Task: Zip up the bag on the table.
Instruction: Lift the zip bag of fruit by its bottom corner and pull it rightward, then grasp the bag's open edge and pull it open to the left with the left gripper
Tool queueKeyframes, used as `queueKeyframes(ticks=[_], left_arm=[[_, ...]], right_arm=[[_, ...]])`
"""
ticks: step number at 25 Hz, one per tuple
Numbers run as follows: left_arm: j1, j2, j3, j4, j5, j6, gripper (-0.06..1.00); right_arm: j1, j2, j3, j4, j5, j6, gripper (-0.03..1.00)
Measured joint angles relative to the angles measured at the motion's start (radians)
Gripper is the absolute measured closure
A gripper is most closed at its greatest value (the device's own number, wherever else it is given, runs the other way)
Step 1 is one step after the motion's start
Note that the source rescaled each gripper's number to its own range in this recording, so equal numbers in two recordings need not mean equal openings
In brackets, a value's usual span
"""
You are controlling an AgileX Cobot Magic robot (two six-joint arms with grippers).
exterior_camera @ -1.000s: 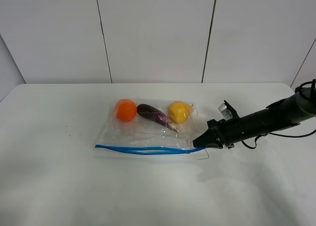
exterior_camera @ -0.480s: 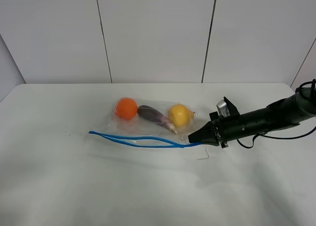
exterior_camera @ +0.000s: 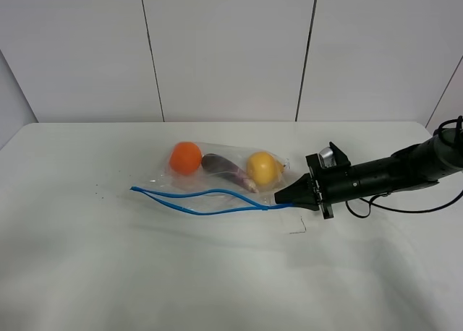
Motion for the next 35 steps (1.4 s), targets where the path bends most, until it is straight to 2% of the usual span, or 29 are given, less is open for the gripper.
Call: queueKeyframes(ticks=[5, 35], left_arm=[[0.0, 0.0, 0.0, 0.0, 0.0, 0.0, -0.02], [0.0, 0.0, 0.0, 0.0, 0.0, 0.0, -0.02]], right_arm=[[0.0, -0.009, 0.0, 0.002, 0.001, 0.033, 0.97], [0.0, -0.106, 0.0, 0.044, -0.002, 0.055, 0.97]])
